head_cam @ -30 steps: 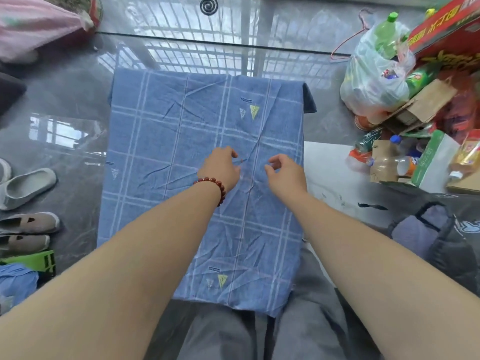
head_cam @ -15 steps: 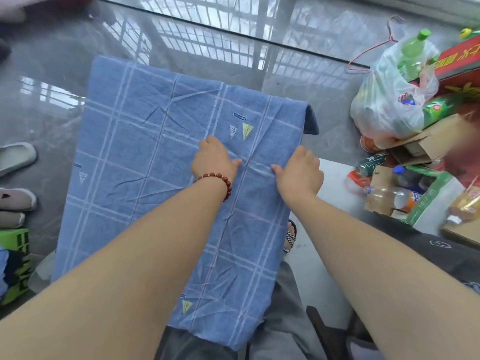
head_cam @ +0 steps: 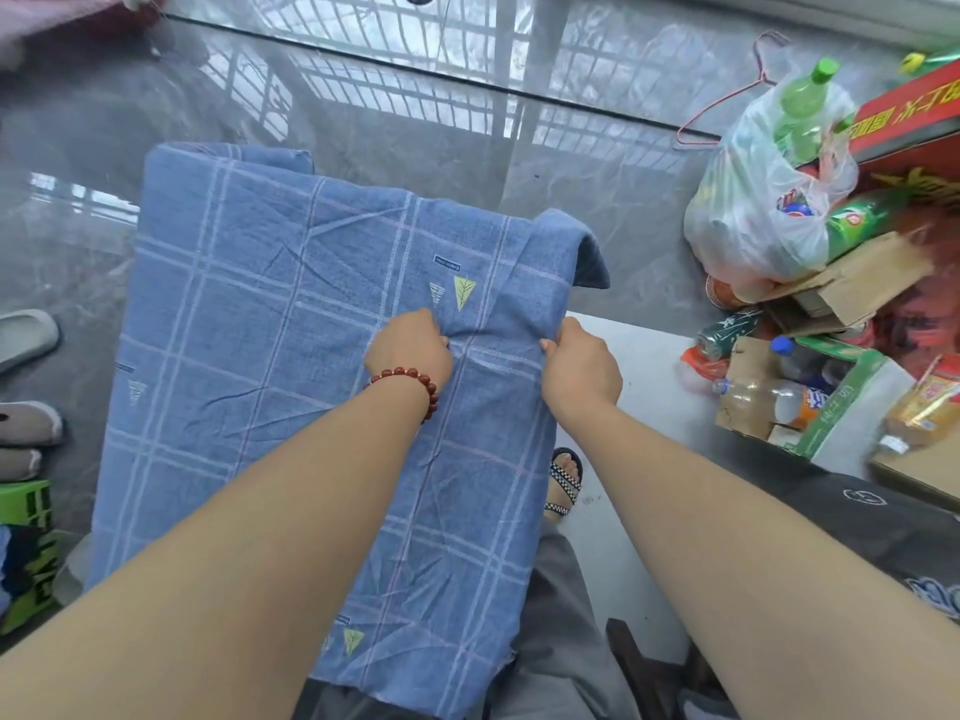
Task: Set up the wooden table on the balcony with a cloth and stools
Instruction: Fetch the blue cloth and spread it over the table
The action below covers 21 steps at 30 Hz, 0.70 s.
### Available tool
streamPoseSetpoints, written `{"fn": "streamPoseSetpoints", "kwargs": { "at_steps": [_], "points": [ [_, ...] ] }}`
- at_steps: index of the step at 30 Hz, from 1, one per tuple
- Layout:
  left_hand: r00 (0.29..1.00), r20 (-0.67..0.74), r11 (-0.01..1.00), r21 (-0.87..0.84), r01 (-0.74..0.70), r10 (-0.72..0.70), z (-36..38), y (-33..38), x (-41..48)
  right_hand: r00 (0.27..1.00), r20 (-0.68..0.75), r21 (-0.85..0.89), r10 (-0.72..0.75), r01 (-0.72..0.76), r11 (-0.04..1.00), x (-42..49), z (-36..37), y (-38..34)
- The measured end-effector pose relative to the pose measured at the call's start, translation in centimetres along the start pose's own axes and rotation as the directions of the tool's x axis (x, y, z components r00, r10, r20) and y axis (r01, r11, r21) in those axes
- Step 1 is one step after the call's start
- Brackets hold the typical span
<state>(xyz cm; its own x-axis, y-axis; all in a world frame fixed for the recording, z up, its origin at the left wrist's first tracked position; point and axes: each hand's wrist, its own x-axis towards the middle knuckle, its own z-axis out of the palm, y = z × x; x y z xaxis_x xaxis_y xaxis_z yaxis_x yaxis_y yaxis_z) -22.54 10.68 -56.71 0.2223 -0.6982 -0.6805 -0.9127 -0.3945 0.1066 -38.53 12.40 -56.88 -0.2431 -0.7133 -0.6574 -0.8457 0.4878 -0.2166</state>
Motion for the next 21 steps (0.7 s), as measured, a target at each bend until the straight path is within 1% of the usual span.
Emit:
{"fn": "streamPoseSetpoints", "kwargs": {
  "at_steps": [4, 15, 18, 21],
  "points": [
    [0.998, 0.054, 1.000, 0.020, 0.018, -0.019, -0.2, 0.7, -0.7, 0.998, 0.014, -0.031, -0.059, 0.059, 0.998, -0.1, -0.1, 0.6],
    [0.996, 0.082, 0.999, 0.022, 0.024, -0.026, 1.3, 2.7, -3.0, 0.998, 0.033, -0.033, -0.051, 0.052, 0.998, 0.0, -1.0, 3.1],
    [0.997, 0.071, 1.000, 0.027, 0.013, -0.015, 1.8, 2.8, -3.4, 1.000, 0.018, 0.000, -0.009, 0.009, 1.000, -0.1, -1.1, 3.5],
    [0.999, 0.025, 1.000, 0.019, -0.023, 0.023, 2.2, 2.4, -3.6, 0.998, 0.000, 0.093, 0.064, -0.064, 0.994, -0.3, -1.4, 3.4]
  ]
}}
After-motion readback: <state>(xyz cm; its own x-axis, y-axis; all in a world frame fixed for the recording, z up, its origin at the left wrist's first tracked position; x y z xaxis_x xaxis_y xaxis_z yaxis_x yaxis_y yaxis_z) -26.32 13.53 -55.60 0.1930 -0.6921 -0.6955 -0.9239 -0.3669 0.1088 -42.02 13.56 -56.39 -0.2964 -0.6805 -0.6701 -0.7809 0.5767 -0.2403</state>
